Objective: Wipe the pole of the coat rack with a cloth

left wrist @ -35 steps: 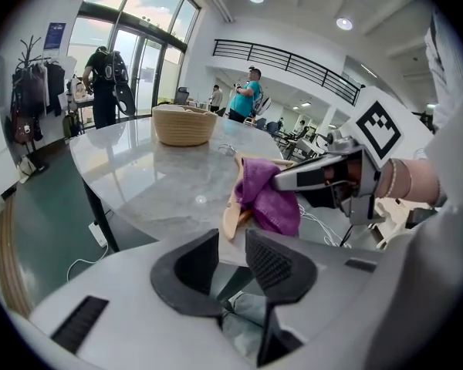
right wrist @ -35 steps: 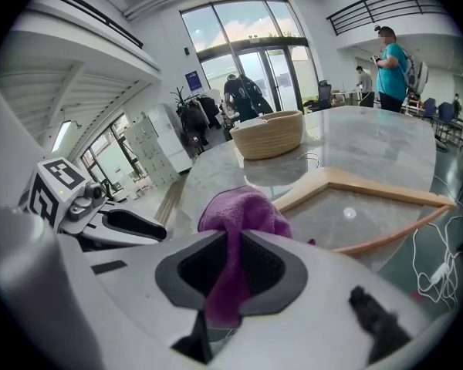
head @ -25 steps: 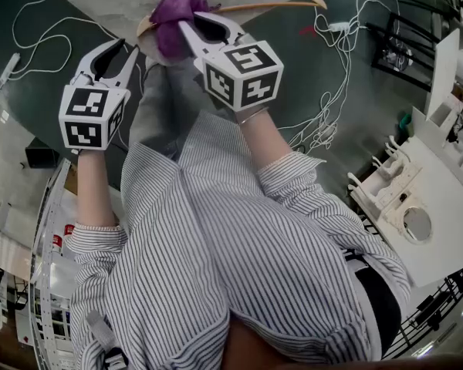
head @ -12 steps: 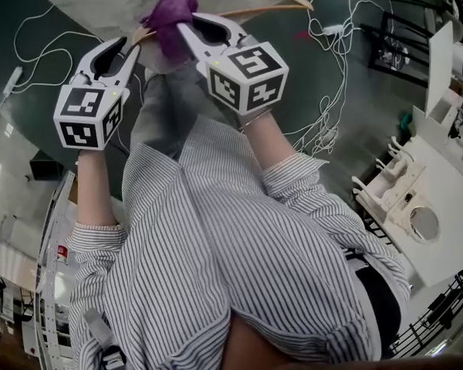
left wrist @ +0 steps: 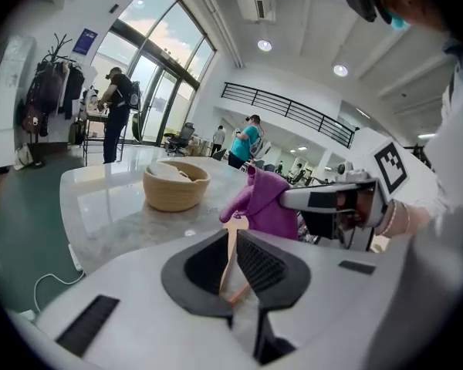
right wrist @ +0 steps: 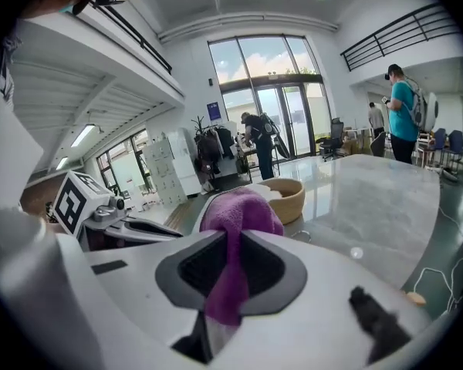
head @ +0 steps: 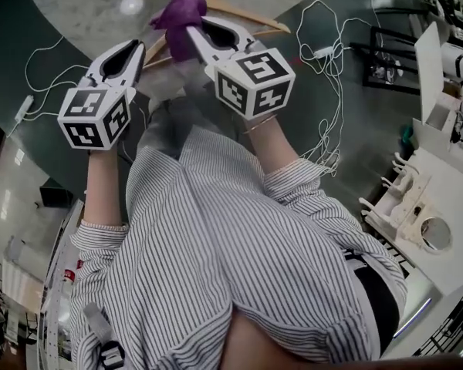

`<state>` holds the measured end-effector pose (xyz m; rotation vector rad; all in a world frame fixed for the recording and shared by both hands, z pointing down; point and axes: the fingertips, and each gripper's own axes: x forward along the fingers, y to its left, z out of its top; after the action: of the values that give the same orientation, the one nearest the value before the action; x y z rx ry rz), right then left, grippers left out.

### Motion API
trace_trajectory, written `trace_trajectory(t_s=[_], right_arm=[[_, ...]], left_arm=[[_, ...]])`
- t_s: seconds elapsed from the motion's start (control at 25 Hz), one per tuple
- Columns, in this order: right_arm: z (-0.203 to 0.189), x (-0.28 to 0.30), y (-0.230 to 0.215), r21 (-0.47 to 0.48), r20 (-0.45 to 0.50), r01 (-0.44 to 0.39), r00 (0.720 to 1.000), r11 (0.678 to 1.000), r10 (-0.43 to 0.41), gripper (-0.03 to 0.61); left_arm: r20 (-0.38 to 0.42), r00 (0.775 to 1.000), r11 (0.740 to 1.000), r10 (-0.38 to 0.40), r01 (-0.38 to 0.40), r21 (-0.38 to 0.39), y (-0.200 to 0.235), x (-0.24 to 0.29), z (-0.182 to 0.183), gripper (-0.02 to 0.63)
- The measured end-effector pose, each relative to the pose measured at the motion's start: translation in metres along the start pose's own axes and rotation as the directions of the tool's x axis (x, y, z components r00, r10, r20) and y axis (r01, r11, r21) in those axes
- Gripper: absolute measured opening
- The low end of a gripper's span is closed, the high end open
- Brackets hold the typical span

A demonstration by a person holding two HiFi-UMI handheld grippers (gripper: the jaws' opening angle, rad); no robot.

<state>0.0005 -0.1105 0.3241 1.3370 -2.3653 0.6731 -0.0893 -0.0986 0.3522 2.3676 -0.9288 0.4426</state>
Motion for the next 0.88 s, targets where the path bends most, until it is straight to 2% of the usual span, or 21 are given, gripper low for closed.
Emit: trace_trajectory(t_s=[0.08, 0.24, 0.52, 0.88], right_arm=[[0.017, -0.006, -0.002, -0.008, 0.032, 0.002, 0.999, 1.0, -0.001, 0.057], [0.047, -0.014, -0.002, -0.015, 0.086, -0.015, 0.996, 1.0, 0.016, 0.057], [0.085, -0.039, -0.01, -0.055, 0.164, -0.018, 0.986, 0.998, 0.027, 0.057], [0.095, -0.056, -0.008, -0.05, 0.243, -0.025, 0.969, 0.998, 0.037, 0.057]], left_arm=[[0.029, 1.0, 1.0, -0.002, 0.002, -0.008, -0.005, -0.002, 0.015, 0.036], [0.08, 0.997, 0.999, -0.008, 0.005, 0.034, -0.012, -0.004, 0.044, 0.019], [0.183, 0.982, 0.998, -0.038, 0.027, 0.063, -0.036, -0.005, 0.099, 0.015], [0.231, 0.972, 0.992, -0.044, 0.015, 0.124, -0.046, -0.006, 0.118, 0.015]])
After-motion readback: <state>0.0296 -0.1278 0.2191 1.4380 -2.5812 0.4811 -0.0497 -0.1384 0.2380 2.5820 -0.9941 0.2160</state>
